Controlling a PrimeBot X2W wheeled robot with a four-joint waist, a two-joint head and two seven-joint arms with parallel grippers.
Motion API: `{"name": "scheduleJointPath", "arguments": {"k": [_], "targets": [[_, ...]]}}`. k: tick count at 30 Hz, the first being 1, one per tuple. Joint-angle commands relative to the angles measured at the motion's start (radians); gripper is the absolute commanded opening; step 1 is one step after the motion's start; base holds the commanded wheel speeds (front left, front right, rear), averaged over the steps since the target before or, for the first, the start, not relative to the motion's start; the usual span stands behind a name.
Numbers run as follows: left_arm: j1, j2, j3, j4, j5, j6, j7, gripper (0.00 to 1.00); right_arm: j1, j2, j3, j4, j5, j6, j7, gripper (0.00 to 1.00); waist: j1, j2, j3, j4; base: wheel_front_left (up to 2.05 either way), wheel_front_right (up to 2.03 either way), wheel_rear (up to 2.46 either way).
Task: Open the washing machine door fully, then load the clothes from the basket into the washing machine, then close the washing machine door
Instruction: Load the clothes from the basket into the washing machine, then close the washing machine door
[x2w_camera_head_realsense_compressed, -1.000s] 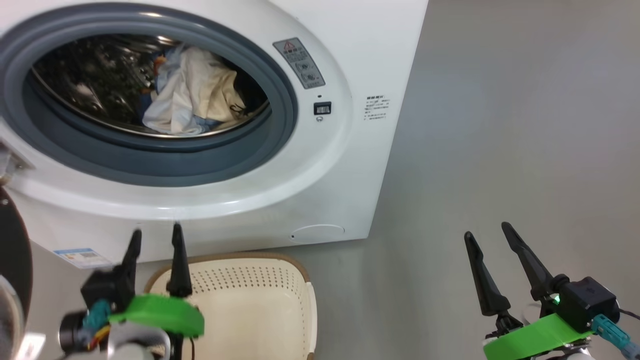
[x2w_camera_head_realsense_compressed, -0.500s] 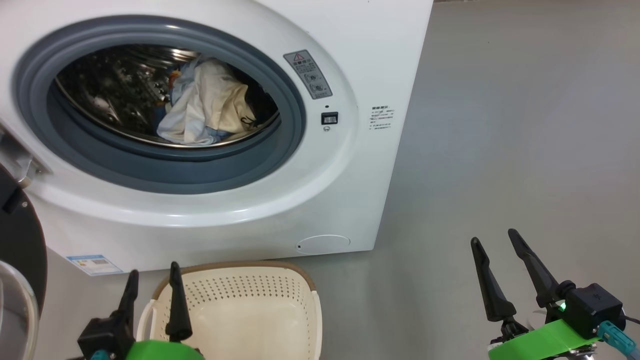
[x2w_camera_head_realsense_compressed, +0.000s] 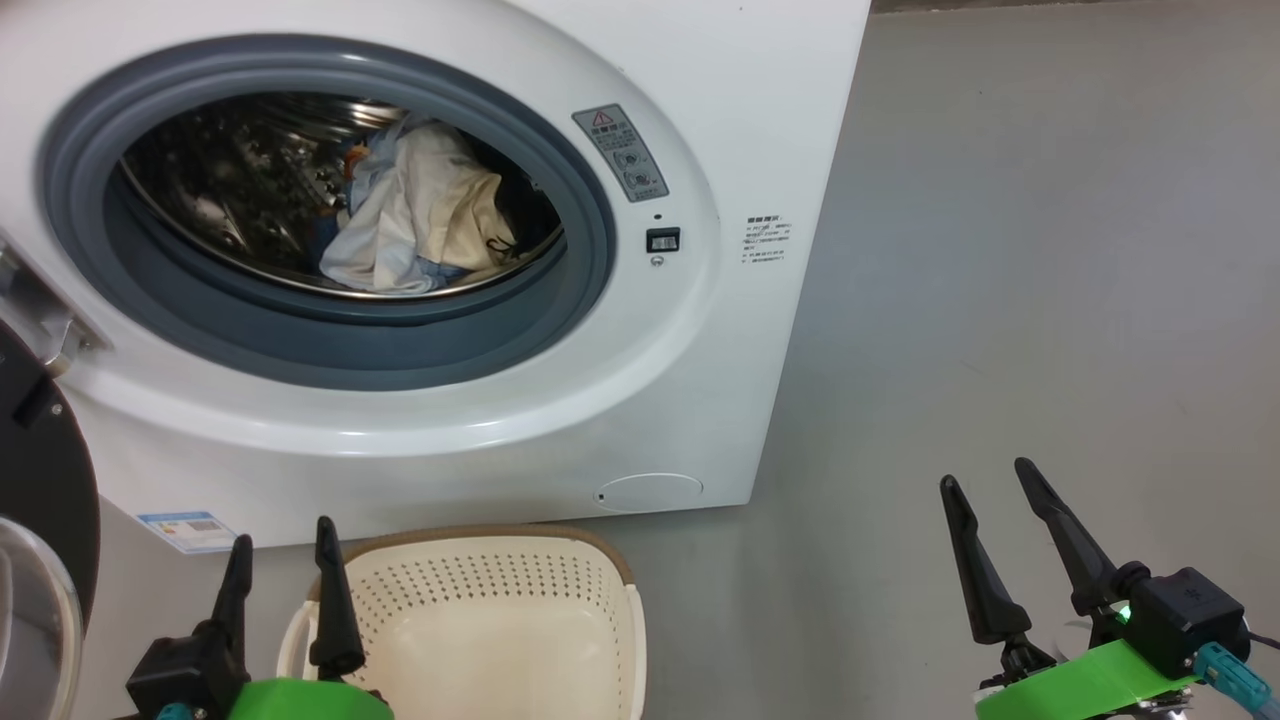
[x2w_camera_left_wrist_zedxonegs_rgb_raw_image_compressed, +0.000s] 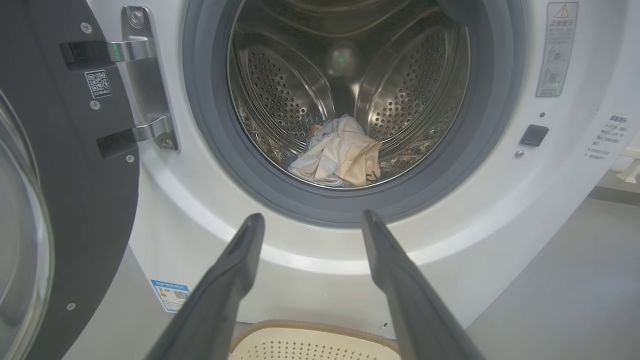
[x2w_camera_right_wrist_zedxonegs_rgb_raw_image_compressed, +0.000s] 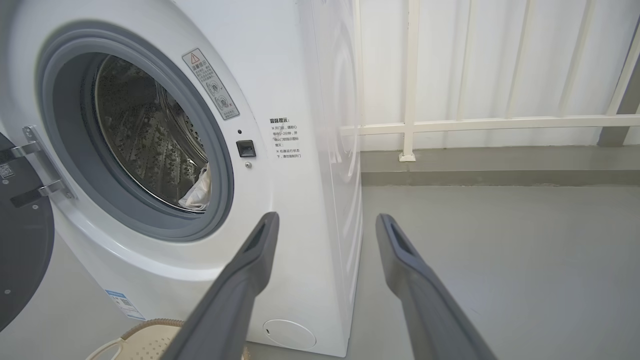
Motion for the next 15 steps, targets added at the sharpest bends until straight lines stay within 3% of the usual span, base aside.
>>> {"name": "scheduleJointPath", "arguments": {"k": [1, 15], "targets": [[-0.006, 0.013, 0.031, -0.03, 0.001, -0.007, -0.006, 1.0, 0.004, -0.005, 0.025, -0.026, 0.005, 0.002, -0.005, 1.0, 0.0, 0.0, 0.0, -0.001, 0.0, 0.0, 0.0], [0.023, 0.013, 0.029, -0.028, 0.005, -0.005, -0.006, 1.0, 0.021, -0.018, 0.03, -0.022, 0.006, 0.002, -0.005, 1.0, 0.0, 0.0, -0.028, -0.006, 0.0, 0.0, 0.0]]}}
